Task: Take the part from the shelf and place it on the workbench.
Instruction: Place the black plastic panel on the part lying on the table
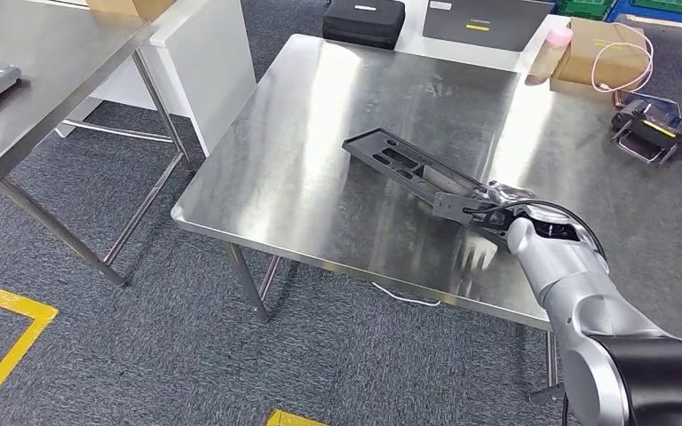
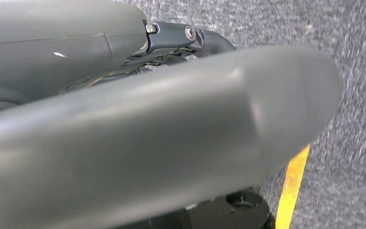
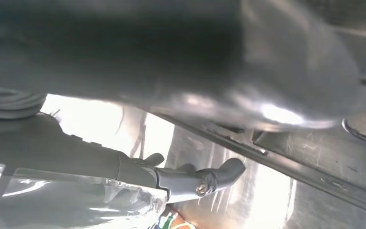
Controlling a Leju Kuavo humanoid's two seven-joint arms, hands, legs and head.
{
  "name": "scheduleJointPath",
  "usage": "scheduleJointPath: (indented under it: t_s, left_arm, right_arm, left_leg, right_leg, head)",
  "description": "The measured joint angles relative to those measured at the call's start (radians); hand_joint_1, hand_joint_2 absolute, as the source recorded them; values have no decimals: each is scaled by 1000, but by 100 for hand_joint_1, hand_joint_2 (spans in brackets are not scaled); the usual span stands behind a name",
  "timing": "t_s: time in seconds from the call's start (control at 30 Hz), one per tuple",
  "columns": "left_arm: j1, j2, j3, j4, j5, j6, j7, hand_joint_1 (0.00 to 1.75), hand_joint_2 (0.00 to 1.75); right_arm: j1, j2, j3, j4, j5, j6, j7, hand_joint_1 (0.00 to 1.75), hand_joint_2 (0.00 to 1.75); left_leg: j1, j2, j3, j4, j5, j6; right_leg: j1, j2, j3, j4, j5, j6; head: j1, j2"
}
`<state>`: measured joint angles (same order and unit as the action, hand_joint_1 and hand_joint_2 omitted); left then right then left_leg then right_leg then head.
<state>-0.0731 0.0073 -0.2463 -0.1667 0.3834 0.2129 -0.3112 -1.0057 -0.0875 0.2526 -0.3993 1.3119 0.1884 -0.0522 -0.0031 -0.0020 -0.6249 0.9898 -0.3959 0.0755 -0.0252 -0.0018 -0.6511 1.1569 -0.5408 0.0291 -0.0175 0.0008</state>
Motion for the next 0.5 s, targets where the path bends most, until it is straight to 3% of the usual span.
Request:
scheduleJointPath:
  t_s: [0.07,0.1,0.13,0.2,0.23,0.3,0.37,0.4,0.43,0.5]
  left_arm:
    - [0,0,0,0,-1,0,0,0,0]
    - [0,-1,0,0,-1,1,0,0,0]
    - [1,-2,0,0,-1,1,0,0,0]
    - [0,-2,0,0,-1,1,0,0,0]
    - [0,-2,0,0,-1,2,0,0,0]
    - [0,0,0,0,0,3,0,0,0]
    - [1,0,1,0,1,3,0,0,0]
    - [2,0,1,0,1,3,1,0,0]
    - [3,0,1,0,1,3,2,0,0]
    - [3,-1,1,0,1,3,3,0,0]
  right_arm:
    - [2,-3,1,4,0,0,1,0,0]
    - [4,-4,2,6,0,0,3,0,0]
    - [4,-4,3,7,0,0,5,0,0]
    - [1,-4,4,8,2,0,10,0,0]
    - [-1,-4,6,9,2,0,12,0,0]
    - [-5,-4,9,10,3,0,16,0,0]
    - [-7,-4,13,11,6,1,21,0,0]
    - [-9,-3,16,12,8,2,25,0,0]
    - [-11,-2,19,13,11,2,31,0,0]
    - [-15,0,26,14,19,1,49,0,0]
  left_leg:
    - [2,0,-3,0,2,-1]
    - [3,-1,-5,1,4,-4]
    - [6,-1,-7,1,7,-8]
    - [12,-1,-14,5,11,-20]
    - [12,-2,-18,8,14,-29]
    - [8,-6,-28,18,19,-43]
    - [11,-11,-39,25,25,-51]
    - [15,-10,-47,35,13,-55]
    - [18,-8,-59,60,-13,-58]
    - [21,-3,-95,165,-101,-65]
  right_leg:
    - [-4,0,-45,112,-41,3]
    - [-6,0,-45,123,-40,11]
    - [-10,0,-24,91,-23,23]
    - [-19,0,59,-48,24,46]
    - [-18,5,90,-101,43,50]
    - [-15,14,107,-137,54,41]
    - [-18,15,93,-132,60,24]
    - [-20,14,86,-130,65,14]
    - [-20,13,79,-129,72,3]
    - [-15,11,62,-129,85,-16]
  head:
    - [0,0]
    - [1,0]
    - [0,0]
    - [2,0]
    - [1,0]
    - [0,0]
    - [-3,0]
    - [-5,0]
    - [-7,0]
    - [-9,0]
